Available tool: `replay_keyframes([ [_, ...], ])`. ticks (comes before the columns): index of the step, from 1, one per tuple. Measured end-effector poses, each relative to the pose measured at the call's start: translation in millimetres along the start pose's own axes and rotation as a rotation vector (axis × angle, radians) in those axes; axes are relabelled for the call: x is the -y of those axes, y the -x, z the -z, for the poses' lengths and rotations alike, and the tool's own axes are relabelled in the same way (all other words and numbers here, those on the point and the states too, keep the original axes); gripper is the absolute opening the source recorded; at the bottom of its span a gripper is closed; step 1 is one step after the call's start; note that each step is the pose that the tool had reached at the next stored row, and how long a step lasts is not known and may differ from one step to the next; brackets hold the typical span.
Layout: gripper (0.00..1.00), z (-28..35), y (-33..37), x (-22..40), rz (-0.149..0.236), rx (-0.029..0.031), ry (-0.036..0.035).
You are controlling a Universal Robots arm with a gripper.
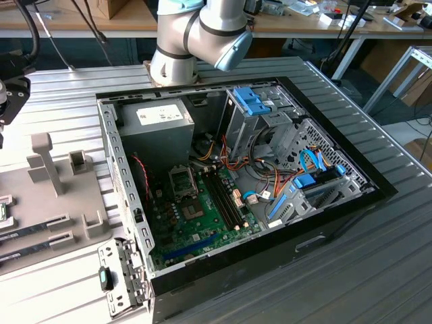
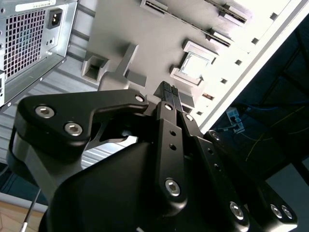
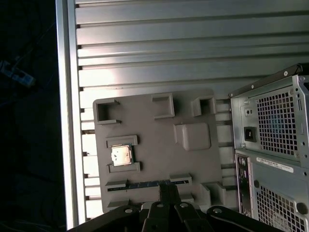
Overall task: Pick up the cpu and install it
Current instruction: 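Reach for the cpu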
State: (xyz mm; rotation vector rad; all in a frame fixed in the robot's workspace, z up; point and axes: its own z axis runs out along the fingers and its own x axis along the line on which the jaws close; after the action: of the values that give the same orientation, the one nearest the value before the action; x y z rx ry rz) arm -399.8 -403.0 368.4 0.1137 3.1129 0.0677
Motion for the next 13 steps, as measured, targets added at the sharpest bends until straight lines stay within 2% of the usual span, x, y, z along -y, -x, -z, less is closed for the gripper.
replay_keyframes([
  [13, 0.11, -2.5, -1.9, 0.5, 0.0, -0.0001, 0.0],
])
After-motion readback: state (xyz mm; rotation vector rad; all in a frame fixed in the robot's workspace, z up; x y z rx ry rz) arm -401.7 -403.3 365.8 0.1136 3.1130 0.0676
